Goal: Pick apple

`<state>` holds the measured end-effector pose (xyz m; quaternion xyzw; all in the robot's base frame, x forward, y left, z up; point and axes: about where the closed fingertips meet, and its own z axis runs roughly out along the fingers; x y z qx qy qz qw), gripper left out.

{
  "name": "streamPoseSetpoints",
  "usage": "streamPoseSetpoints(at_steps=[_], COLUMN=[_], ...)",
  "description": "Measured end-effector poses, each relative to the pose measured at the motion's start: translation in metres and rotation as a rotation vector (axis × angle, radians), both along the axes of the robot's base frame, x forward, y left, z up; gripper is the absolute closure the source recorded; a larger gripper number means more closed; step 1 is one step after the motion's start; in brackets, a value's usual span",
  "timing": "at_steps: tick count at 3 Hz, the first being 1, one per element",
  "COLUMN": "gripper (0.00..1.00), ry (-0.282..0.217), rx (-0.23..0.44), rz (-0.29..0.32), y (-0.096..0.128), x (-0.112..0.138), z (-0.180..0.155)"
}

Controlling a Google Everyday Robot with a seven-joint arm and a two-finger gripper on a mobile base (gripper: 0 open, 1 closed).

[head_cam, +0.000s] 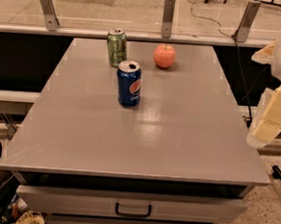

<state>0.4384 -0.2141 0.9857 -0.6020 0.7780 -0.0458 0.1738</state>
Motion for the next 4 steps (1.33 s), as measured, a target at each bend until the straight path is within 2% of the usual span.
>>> streamPoseSetpoints(at_steps=[1,2,3,4], gripper=[0.0,0.0,0.0,0.0], ry=[0.0,-0.045,-0.126,-0.232], rx=[0.0,0.073,0.172,0.268], rz=[0.0,-0.011,-0.011,-0.06], y=[0.0,-0.008,-0.021,-0.027], x=[0.0,0.021,0.061,0.102], z=[0.0,0.007,0.019,0.031])
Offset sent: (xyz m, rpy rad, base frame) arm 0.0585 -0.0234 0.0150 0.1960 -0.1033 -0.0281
